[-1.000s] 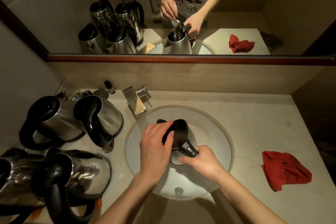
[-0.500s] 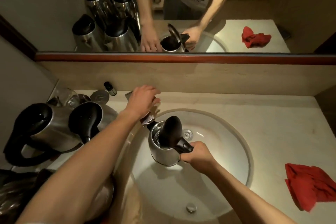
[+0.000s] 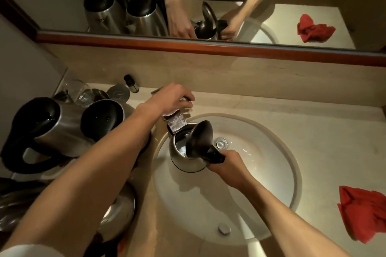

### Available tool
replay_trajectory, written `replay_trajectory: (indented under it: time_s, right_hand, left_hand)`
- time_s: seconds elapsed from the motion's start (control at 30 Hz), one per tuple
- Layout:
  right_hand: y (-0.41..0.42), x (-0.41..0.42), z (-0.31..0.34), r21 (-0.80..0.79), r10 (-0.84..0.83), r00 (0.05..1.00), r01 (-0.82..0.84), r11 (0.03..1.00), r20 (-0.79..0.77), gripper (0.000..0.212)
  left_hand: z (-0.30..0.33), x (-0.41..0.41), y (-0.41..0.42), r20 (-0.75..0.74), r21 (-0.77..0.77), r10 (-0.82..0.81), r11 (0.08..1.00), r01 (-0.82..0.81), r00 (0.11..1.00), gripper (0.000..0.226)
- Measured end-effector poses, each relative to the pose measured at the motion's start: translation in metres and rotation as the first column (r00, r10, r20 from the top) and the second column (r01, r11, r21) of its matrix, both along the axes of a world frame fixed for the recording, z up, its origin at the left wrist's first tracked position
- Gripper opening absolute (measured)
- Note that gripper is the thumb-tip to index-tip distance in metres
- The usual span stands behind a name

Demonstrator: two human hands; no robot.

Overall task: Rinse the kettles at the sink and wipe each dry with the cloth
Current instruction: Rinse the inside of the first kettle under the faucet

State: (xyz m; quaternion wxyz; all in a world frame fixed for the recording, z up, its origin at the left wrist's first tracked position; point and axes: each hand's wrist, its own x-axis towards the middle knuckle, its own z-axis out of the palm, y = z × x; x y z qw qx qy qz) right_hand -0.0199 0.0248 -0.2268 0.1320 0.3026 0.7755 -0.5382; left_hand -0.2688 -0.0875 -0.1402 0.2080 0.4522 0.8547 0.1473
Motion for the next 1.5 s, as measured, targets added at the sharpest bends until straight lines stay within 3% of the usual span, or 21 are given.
replay_trajectory:
  time_s: [0.37,0.93,1.33,1.5]
  right_hand:
    - [-0.002,-0.003,-0.003,0.006,-0.015,1.0,0.015,1.0,-0.017,0.028]
    - [-0.005,-0.005,-0.008,-0.04,-0.094,0.995,0.096,0.995,0.041,0.031]
    - [-0.006,-0.007,-0.007,0.007,-0.069,0.997,0.069,0.998,0.036,0.033]
    - [-0.005,-0.008,-0.007,0.026,-0.055,0.997,0.053,0.998,0.047,0.041]
  left_hand:
    - [-0.008,-0.004,-0.003,-0.022,0.056,-0.046,0.997,0.047,0.999,0.021]
    - [-0.01,0.003,0.002,-0.074,0.088,0.04,0.996,-0.033,0.996,0.023]
    - [-0.016,0.004,0.007,-0.14,0.021,0.091,0.996,-0.089,0.986,0.026]
    - [-0.016,0.004,0.008,-0.103,0.053,0.115,0.993,-0.11,0.988,0.024]
